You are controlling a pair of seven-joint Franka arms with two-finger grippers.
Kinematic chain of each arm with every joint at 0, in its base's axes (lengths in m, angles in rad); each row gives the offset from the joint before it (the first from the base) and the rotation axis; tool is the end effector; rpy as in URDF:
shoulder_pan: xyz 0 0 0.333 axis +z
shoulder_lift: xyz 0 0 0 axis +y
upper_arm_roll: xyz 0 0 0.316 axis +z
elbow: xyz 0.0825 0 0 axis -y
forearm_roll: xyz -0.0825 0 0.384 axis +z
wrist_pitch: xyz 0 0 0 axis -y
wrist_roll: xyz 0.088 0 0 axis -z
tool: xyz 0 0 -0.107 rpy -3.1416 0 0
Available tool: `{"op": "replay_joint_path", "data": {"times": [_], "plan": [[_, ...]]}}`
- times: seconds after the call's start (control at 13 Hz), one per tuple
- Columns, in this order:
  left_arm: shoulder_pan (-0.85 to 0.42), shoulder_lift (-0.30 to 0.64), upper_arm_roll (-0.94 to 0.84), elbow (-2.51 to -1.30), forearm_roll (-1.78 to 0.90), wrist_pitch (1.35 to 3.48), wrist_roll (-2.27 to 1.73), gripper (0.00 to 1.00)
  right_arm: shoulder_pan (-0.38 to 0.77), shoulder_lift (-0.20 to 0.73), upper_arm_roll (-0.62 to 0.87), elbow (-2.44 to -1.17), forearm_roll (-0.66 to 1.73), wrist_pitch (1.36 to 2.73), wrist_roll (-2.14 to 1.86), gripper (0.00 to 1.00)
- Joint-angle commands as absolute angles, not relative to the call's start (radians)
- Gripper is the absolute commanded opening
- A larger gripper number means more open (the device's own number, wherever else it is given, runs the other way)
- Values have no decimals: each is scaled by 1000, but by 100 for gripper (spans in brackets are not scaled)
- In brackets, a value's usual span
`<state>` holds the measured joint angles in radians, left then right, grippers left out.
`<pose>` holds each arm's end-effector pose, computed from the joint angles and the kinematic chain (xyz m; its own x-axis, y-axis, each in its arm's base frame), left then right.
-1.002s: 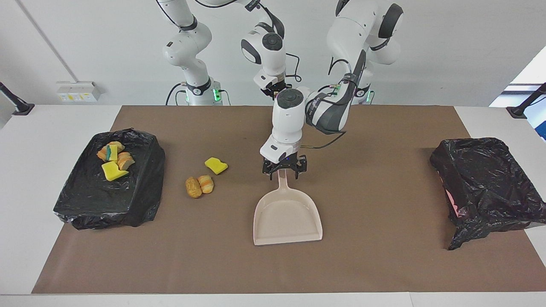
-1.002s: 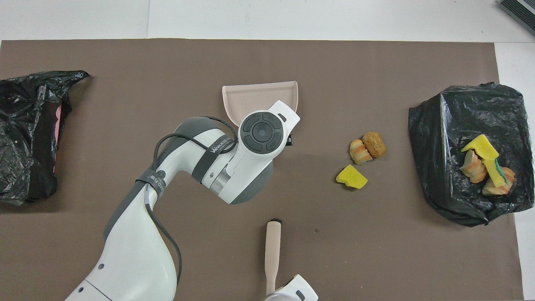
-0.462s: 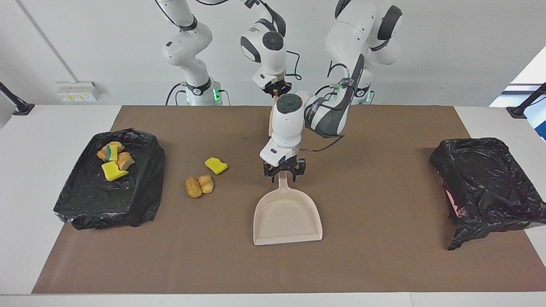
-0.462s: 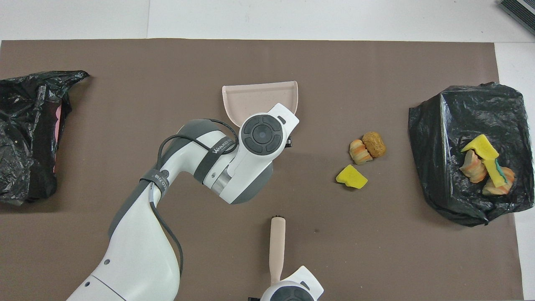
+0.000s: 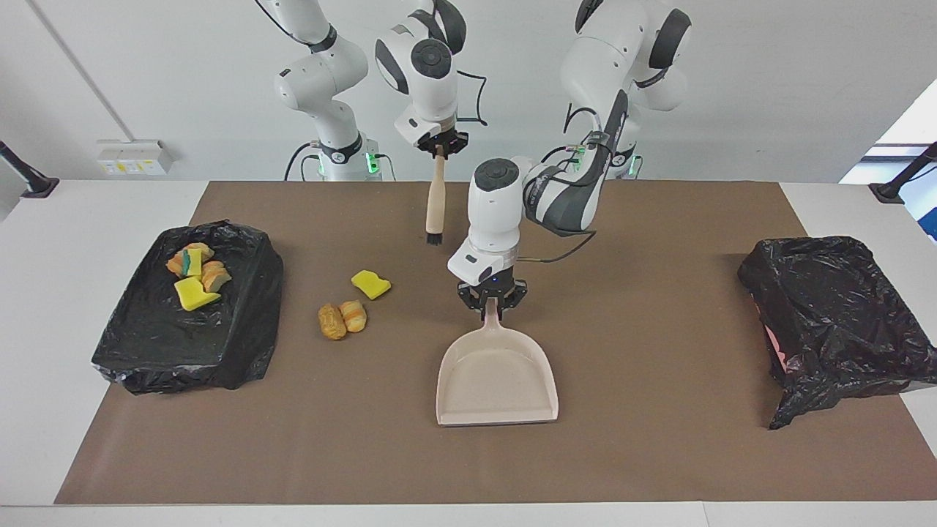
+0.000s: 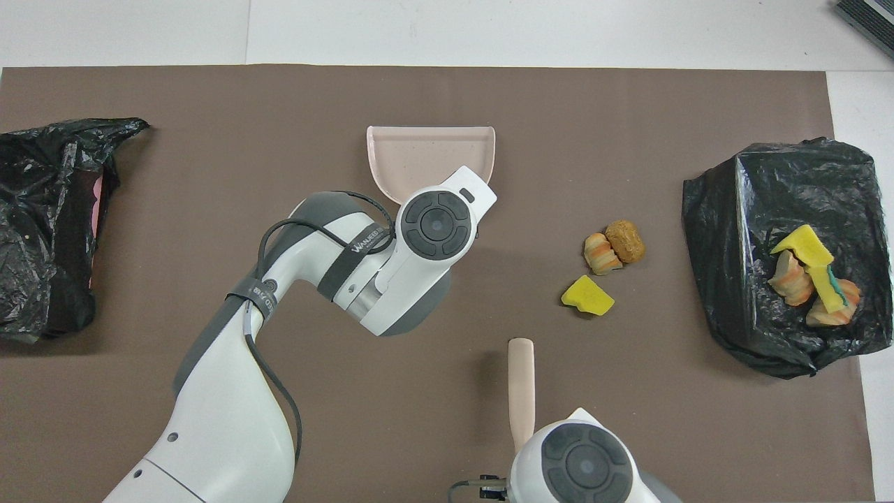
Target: Sweep and dump trash in bin
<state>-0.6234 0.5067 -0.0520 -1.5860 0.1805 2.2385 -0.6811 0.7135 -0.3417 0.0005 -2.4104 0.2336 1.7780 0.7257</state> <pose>0.5547 -0.4309 0.3569 0.9777 -0.0870 0.1910 -0.0860 -0.9962 -0.0135 0.2917 0.2793 0.4218 0.9308 -0.0950 -0.3529 -0.0858 -0.9954 0.0415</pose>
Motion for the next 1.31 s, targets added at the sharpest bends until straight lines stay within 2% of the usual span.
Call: {"op": "replay_joint_path", "data": {"times": [0.0,0.23,0.46,0.62,0.85,1.08,1.23], "plan": [[-577,451,-57,-1600,192,2195,-472,0,603,-365,6,-2390,163,1708,626,0],[-572,401,-54,-1609,190,2085,-254,0,416,-350,11,-2385,19,1716,400,0],[-569,359,-54,-1630,190,1975,-10,0,240,-296,12,-2385,-150,1810,182,0],[-554,321,-54,-1687,190,1967,131,0,181,-249,12,-2382,-311,1879,124,0],[-555,288,-54,-1753,190,1977,347,0,152,-157,12,-2372,-443,1988,107,0],[-567,249,-63,-1828,187,1980,541,0,170,-62,18,-2355,-427,2057,156,0],[-607,198,-66,-1909,181,2002,540,0,230,-60,20,-2355,-317,2048,164,0]]}}
